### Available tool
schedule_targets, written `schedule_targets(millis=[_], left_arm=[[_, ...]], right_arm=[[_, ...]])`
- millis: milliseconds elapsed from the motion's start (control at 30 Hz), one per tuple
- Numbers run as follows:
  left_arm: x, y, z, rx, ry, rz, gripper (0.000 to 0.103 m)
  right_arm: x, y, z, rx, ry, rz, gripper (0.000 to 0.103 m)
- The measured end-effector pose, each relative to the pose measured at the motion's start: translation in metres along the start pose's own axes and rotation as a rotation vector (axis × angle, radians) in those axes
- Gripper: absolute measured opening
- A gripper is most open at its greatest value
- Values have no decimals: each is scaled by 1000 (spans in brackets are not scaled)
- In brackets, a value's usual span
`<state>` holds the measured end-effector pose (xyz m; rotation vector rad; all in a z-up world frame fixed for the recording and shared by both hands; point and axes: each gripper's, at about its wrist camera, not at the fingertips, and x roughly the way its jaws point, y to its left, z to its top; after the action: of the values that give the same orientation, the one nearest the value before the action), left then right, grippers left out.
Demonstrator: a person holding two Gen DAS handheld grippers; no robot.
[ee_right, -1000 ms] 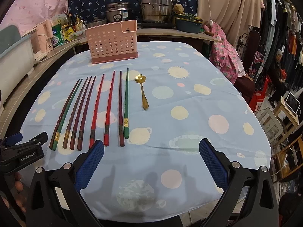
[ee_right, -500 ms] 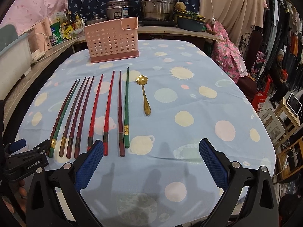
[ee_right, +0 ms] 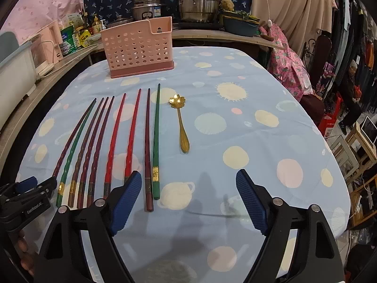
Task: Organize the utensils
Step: 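Close the left tool on a dark red chopstick while the right tool closes on the gold spoon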
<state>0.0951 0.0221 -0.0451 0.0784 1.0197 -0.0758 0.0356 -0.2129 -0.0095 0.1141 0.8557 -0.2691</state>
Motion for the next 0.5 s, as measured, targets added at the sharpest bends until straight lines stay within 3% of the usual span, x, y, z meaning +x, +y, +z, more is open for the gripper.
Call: schedule_targets(millis=[200,500], left_arm=[[3,-1,7,-2,6,-8,17],[5,-2,8,-4,1,10,15]], right_arm=[[29,-12,18,43,22,32,45],[63,-19,25,117,81,140,24]])
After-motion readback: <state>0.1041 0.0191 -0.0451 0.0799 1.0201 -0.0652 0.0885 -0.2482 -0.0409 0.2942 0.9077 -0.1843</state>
